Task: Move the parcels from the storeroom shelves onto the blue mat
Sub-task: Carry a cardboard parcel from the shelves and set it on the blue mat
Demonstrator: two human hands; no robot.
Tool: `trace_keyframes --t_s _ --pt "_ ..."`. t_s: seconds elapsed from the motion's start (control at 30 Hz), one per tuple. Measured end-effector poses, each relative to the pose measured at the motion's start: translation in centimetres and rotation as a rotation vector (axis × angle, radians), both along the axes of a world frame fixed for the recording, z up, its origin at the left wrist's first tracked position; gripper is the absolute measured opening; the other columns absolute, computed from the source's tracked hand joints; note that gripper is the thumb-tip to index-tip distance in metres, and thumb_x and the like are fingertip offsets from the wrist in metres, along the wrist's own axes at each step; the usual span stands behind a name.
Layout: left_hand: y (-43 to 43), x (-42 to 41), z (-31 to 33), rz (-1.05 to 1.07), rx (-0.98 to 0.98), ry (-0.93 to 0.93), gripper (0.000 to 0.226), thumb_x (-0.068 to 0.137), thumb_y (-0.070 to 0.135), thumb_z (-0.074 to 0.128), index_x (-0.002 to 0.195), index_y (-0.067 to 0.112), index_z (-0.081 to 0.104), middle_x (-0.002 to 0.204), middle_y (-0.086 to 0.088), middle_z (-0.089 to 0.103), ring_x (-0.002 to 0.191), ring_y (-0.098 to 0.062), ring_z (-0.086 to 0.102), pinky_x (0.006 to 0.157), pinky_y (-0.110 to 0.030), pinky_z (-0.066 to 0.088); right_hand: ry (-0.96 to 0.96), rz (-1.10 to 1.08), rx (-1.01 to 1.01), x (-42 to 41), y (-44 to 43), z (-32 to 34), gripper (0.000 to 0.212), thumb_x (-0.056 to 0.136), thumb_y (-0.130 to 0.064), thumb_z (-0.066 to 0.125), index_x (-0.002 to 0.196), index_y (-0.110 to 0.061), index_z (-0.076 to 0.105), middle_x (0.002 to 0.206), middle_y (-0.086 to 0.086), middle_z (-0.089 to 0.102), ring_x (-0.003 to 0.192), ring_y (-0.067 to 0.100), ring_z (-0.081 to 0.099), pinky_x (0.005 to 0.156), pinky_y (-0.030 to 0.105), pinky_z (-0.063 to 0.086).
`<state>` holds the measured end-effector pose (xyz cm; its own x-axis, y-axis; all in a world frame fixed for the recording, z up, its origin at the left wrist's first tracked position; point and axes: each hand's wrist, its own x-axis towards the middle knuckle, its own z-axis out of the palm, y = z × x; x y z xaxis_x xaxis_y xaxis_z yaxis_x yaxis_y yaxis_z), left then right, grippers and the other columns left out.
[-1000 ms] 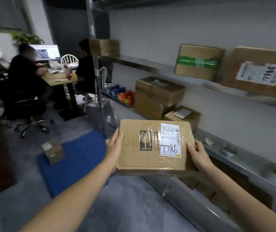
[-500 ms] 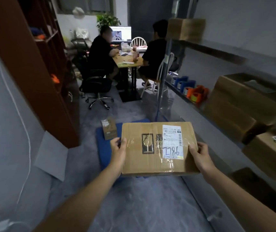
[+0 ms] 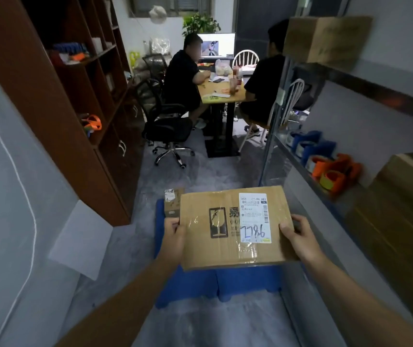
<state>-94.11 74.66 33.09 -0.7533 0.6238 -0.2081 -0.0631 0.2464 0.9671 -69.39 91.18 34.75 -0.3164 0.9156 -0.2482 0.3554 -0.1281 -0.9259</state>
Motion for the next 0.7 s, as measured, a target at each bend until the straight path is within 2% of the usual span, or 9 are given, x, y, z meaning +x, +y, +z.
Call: trace_keyframes --t_s 0.13,0.27,0.33,0.47,0.6,0.7 --pt "4.5 -1.0 -0.5 -0.013 -0.072 -0.009 0.019 0.099 0.012 0.044 0.113 0.0 0.044 0.108 -0.012 0.053 0.09 -0.016 0.054 0.067 -0.025 0.041 -0.007 -0.008 0.005 -1.3 5.4 -0.3 0.04 0.092 -0.029 0.062 0.129 -0.024 0.046 0.128 0.003 0.056 0.104 0.024 0.058 0.092 0.045 0.047" --pt "8.9 -3.3 -1.0 -0.011 -0.057 -0.061 0.002 0.099 0.014 0.045 0.101 0.014 0.046 0.102 0.0 0.053 0.086 -0.006 0.051 0.064 -0.02 0.038 -0.012 -0.001 -0.031 -4.0 9.7 -0.9 0.045 0.092 -0.026 0.062 0.134 -0.022 0.046 0.13 0.006 0.056 0.111 0.028 0.058 0.099 0.052 0.045" --pt "10.9 -5.3 -1.6 -0.022 -0.037 -0.055 0.007 0.1 0.018 0.046 0.103 0.012 0.045 0.102 0.0 0.053 0.087 -0.008 0.052 0.066 -0.021 0.039 -0.009 0.0 -0.046 -5.8 11.7 -1.1 0.047 0.092 -0.027 0.061 0.136 -0.022 0.045 0.131 0.007 0.056 0.113 0.029 0.057 0.101 0.054 0.044" --pt "15.3 -10.6 -2.0 -0.067 -0.008 0.023 0.013 0.1 0.022 0.049 0.099 0.009 0.051 0.102 -0.007 0.059 0.094 -0.021 0.058 0.082 -0.037 0.049 -0.028 -0.048 -0.05 -9.8 15.8 -1.1 0.053 0.09 -0.028 0.064 0.139 -0.023 0.044 0.132 0.007 0.056 0.113 0.029 0.057 0.099 0.054 0.045" --pt "19.3 -15.3 -2.4 -0.098 0.035 0.049 0.008 0.097 0.023 0.055 0.094 0.016 0.057 0.098 0.0 0.065 0.095 -0.019 0.063 0.085 -0.038 0.052 -0.023 -0.103 -0.03 -13.7 19.4 -0.9 0.05 0.091 -0.028 0.063 0.137 -0.026 0.046 0.133 0.005 0.056 0.111 0.025 0.057 0.093 0.046 0.047" --pt "21.7 -17.8 -2.4 -0.101 0.061 0.046 0.01 0.098 0.021 0.053 0.099 0.015 0.061 0.102 -0.005 0.066 0.097 -0.022 0.063 0.086 -0.04 0.052 -0.006 -0.116 -0.001 -16.0 21.9 -0.6 0.049 0.091 -0.024 0.062 0.137 -0.025 0.045 0.134 0.005 0.054 0.106 0.021 0.053 0.082 0.033 0.04"
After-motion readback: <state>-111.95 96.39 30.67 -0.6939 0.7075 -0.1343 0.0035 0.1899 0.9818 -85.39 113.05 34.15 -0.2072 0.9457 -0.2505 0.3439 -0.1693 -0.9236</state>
